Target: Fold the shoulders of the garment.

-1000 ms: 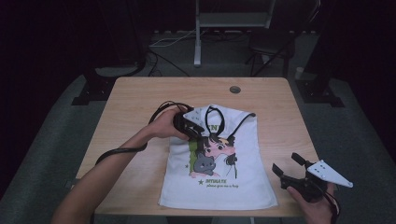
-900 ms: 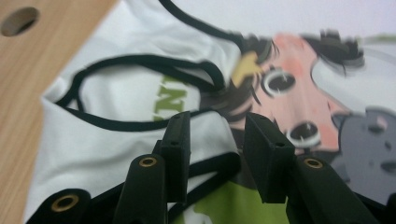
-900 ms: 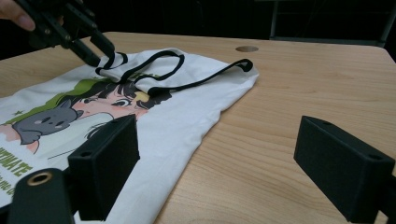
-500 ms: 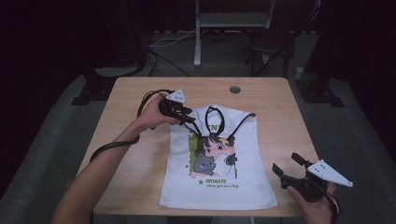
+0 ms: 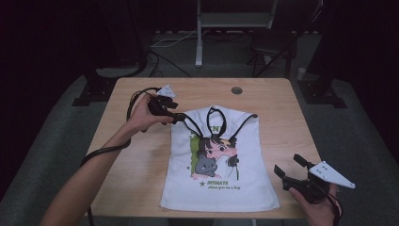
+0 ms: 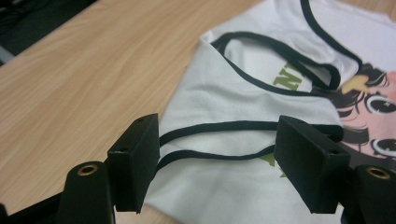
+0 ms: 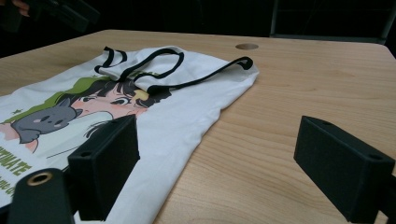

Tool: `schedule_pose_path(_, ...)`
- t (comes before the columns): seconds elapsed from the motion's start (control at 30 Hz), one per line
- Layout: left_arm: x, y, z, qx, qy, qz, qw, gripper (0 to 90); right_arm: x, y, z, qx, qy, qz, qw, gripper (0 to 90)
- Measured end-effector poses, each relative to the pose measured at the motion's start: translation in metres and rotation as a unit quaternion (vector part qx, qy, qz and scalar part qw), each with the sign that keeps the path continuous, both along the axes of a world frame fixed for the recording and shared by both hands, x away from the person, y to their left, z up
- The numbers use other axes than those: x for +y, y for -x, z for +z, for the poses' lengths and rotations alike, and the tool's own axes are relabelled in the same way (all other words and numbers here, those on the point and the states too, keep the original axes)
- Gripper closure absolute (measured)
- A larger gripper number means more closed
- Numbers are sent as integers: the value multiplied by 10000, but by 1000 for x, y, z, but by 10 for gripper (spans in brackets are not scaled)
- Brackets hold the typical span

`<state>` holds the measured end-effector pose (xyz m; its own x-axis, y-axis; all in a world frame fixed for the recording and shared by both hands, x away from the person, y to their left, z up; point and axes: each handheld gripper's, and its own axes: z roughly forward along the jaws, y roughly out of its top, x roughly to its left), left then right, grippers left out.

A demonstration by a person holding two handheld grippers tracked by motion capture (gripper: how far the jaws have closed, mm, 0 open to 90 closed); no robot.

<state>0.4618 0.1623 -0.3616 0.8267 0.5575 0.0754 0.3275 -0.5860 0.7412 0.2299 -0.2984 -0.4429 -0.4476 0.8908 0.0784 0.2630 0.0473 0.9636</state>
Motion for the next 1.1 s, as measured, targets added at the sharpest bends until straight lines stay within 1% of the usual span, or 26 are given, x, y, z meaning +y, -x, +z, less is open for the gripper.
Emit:
schedule_pose_path(0.07,2,7,4,-57,88,-17,9999,315,0,0,0,-4,-7,3,10000,136)
schedule_pose_path(0.1,3,11,6,-122,179,-1,9998,315,0,0,0,-2,-10,3,10000,136)
schedule_pose_path(0.17,5,19,8,-147,445,29,9989,315,0,0,0,3,1,9,10000,136)
schedule_pose_path(0.27,5,28,6,-172,583,14,9982,315,0,0,0,5,-1,17,10000,136)
schedule_pose_path(0.33,2,34,2,-79,728,-32,9973,315,0,0,0,1,-24,24,10000,136)
schedule_pose_path(0.37,0,38,-1,-22,757,-58,9971,315,0,0,0,-5,-24,25,10000,136)
schedule_pose_path(0.43,-5,42,-6,35,777,-73,9969,314,0,0,0,6,-3,21,10000,136)
schedule_pose_path(0.5,-10,42,-11,82,768,-26,9970,314,0,-1,0,2,-4,24,10000,136)
schedule_pose_path(0.6,-16,40,-18,107,743,85,9971,315,1,-1,0,15,-21,40,10000,136)
schedule_pose_path(0.67,-22,38,-22,164,795,114,9966,314,1,-1,0,16,-22,40,10000,136)
schedule_pose_path(0.7,-24,37,-23,189,784,96,9967,314,0,-1,0,5,-21,46,10000,136)
schedule_pose_path(0.77,-27,34,-27,191,723,144,9971,315,0,-2,0,16,-41,41,10000,136)
schedule_pose_path(0.83,-28,32,-31,226,714,175,9970,314,0,-2,0,30,-73,42,10000,136)
schedule_pose_path(0.93,-29,34,-32,188,711,183,9971,315,0,-2,0,31,-82,44,10000,136)
schedule_pose_path(0.97,-28,34,-31,190,708,157,9972,314,-1,-2,0,32,-76,41,10000,136)
schedule_pose_path(1.1,-26,35,-29,164,712,186,9972,315,-1,-2,0,40,-86,41,9999,136)
